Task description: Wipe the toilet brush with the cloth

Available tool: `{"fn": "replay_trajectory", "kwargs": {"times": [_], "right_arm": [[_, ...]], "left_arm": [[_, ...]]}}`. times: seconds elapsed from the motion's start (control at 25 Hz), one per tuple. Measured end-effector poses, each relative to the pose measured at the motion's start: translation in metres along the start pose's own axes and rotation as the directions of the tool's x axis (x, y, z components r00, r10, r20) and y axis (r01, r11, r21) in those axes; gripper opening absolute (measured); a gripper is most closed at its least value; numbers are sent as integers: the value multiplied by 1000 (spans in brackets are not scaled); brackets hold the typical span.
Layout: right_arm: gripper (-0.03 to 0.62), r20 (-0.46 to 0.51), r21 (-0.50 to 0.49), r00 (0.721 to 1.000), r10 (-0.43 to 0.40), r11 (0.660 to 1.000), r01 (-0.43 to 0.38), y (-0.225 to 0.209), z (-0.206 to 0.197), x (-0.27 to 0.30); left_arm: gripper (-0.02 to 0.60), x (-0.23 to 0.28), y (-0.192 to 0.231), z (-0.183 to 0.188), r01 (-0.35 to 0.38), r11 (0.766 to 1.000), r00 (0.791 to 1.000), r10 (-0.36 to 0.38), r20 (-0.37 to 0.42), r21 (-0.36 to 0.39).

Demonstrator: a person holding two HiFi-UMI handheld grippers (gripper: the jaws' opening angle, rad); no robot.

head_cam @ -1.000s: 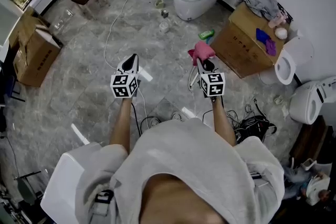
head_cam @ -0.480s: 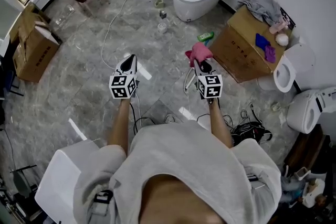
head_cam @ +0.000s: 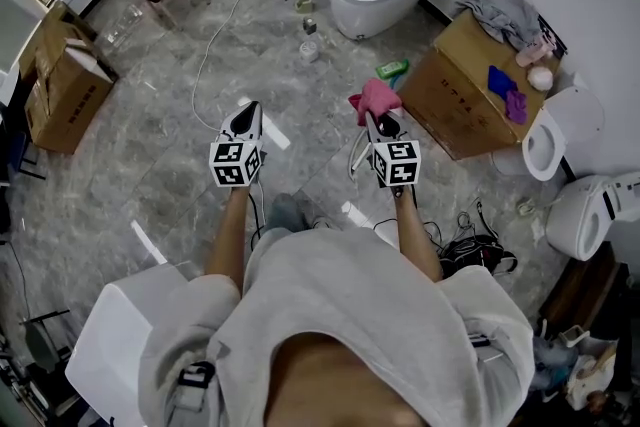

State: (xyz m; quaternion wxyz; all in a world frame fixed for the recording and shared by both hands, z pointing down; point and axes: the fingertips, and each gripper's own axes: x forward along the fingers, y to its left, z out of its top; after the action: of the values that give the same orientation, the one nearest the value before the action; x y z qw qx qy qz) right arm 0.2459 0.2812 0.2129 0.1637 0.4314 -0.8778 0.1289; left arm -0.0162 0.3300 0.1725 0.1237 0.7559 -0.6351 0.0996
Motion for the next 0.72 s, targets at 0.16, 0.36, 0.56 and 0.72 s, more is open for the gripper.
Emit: {"fn": "replay_trajectory", "kwargs": {"times": [0.16,0.36,0.56,0.72], "right_arm": [[84,-9,-3,1000,10,1000,-10,0,1,14],[84,-25,-13,1000,12,1000,-13,-7,6,44],[84,-38,-17,999,-6,1000,5,-16,20,87],[84,-53,-16,998,-28,999,27,-23,39,128]], "left_arm": [[18,10,10,-1,-12,1000,1000,11,-5,-14],[18,37,26,-3,-4,1000,1000,4,-14,-21],[18,78,61,2,11,999,1000,-12,-24,-31],[18,121,87,17,44,998,999,-45,-29,-36]]}}
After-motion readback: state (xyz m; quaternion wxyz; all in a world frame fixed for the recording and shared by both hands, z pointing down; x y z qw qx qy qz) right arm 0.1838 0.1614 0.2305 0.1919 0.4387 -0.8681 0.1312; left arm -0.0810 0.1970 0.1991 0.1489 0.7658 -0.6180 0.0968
